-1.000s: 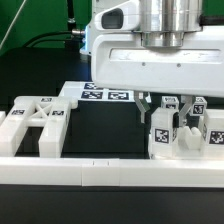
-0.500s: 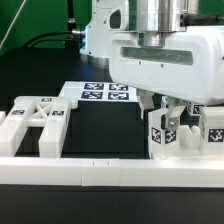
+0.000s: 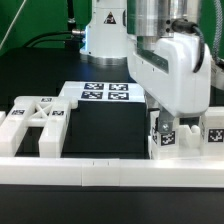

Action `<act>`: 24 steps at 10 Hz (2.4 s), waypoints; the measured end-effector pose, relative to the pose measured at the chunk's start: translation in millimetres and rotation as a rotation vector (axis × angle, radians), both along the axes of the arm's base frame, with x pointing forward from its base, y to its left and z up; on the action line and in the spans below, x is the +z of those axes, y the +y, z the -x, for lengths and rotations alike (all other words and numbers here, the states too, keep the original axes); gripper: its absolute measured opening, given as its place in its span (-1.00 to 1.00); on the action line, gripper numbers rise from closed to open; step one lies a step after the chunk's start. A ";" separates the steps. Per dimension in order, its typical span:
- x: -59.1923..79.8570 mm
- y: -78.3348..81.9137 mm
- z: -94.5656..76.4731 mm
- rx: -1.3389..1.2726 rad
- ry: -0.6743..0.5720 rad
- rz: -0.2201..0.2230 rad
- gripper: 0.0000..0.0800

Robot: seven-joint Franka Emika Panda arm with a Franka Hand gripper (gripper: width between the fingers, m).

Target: Assemble chair

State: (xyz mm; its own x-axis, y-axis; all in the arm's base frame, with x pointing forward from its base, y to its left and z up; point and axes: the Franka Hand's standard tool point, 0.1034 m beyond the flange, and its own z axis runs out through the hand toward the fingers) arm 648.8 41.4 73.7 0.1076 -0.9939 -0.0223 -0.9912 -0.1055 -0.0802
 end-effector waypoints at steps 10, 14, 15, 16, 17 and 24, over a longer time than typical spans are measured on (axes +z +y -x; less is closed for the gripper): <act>10.5 -6.0 -0.5 0.283 -0.011 0.005 0.61; 11.0 -4.5 -1.0 0.737 -0.026 0.047 0.62; 14.2 -6.0 -1.6 0.899 -0.033 0.058 0.62; 19.8 -9.5 -3.5 1.074 -0.050 0.072 0.62; 22.5 -12.2 -3.5 1.162 -0.056 0.081 0.62; 34.1 -3.6 2.5 1.437 -0.097 0.123 0.62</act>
Offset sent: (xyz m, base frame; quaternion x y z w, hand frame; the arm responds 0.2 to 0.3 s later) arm 0.0000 0.0000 0.0000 0.0000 0.0000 0.1296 0.9916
